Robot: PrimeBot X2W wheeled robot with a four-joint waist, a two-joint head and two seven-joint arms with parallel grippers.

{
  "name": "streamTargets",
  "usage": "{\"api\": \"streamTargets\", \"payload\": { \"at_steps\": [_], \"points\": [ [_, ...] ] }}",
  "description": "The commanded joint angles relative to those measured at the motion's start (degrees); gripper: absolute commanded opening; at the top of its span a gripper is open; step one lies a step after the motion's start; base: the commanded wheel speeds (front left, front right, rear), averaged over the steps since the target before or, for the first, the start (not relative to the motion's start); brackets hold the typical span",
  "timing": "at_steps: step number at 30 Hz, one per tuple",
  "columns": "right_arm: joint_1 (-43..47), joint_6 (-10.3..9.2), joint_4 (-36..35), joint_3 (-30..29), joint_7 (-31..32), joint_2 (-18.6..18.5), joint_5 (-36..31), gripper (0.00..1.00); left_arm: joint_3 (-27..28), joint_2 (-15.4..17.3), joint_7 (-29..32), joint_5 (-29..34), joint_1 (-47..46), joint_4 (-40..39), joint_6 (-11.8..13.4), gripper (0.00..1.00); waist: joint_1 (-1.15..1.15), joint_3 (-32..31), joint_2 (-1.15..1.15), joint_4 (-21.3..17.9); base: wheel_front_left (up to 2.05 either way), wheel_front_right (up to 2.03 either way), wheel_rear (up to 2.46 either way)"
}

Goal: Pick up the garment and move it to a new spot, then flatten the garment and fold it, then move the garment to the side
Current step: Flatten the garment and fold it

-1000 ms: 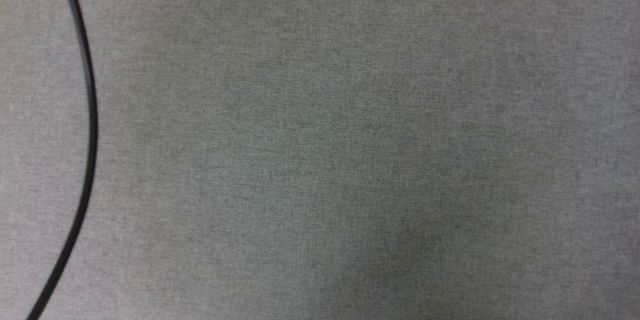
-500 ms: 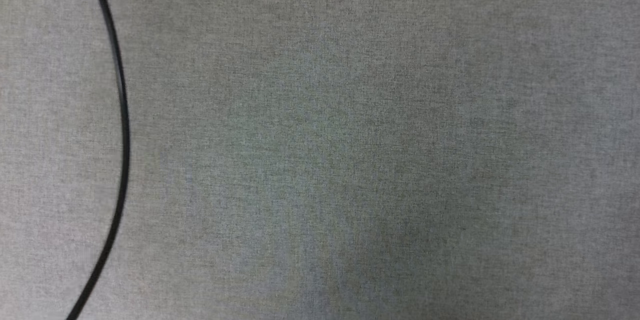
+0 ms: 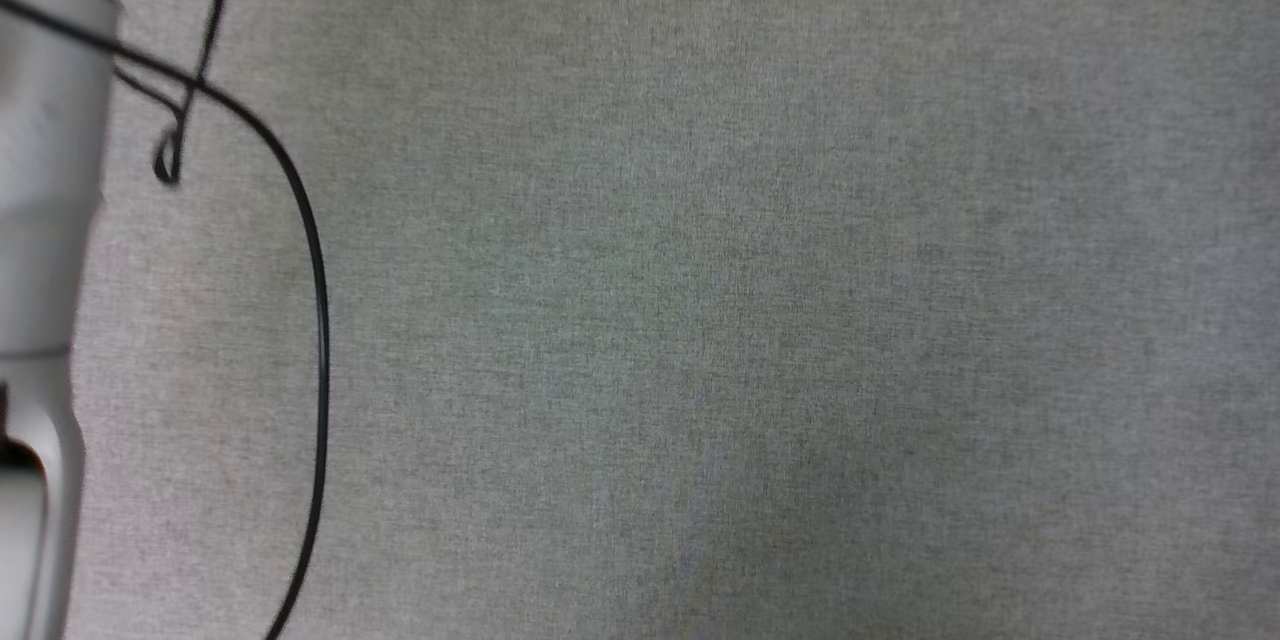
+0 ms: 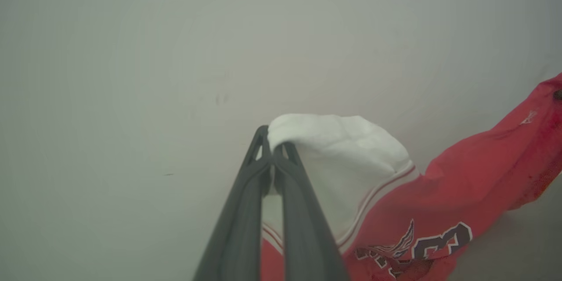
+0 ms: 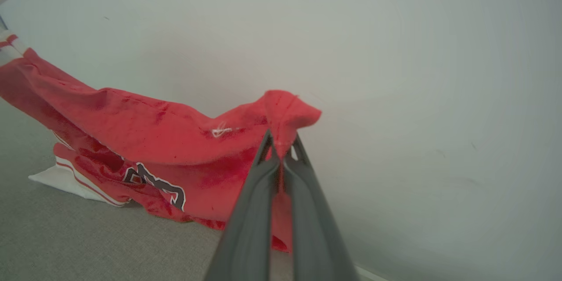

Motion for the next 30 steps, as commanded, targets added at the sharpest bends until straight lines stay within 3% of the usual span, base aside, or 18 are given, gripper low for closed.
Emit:
{"api": "streamTargets", "payload": {
  "at_steps": [1, 6, 21, 25, 30],
  "points": [
    [2.2, -0.09, -0.7, 0.4, -0.5, -0.7, 0.7, 0.0, -0.1, 0.3, -0.4, 0.0, 2.3, -1.1, 0.4, 0.0, 0.0, -1.5, 0.0, 0.0, 0.0, 0.0, 0.0],
    [11.2, -0.09, -3.7, 1.8, -2.0, -3.0, 3.3, 0.0, -0.3, 0.9, -0.6, -1.0, 13.9, -7.1, 2.9, 0.0, 0.0, -5.5, 0.0, 0.2, 0.0, 0.0, 0.0],
    [37.7, -0.08, -12.5, 3.4, -1.8, -7.4, 6.7, 0.0, -0.1, 5.8, 3.9, -4.7, 52.1, -29.3, 15.0, 0.0, 0.0, -18.9, 0.0, -0.5, 0.0, 0.0, 0.0],
    [45.3, -0.09, -15.3, 2.5, -0.5, -9.2, 6.6, 0.0, -0.2, 6.0, 4.8, -7.0, 61.3, -32.9, 17.1, 0.0, 0.0, -22.0, 0.0, -0.1, 0.0, 0.0, 0.0],
    [55.7, -0.08, -19.7, 0.1, 1.5, -11.0, 6.6, 0.0, -1.3, 6.1, 5.7, -10.0, 70.1, -34.5, 17.6, 0.0, 0.0, -25.6, 0.0, 0.5, 0.0, 0.0, 0.0]
  ]
}}
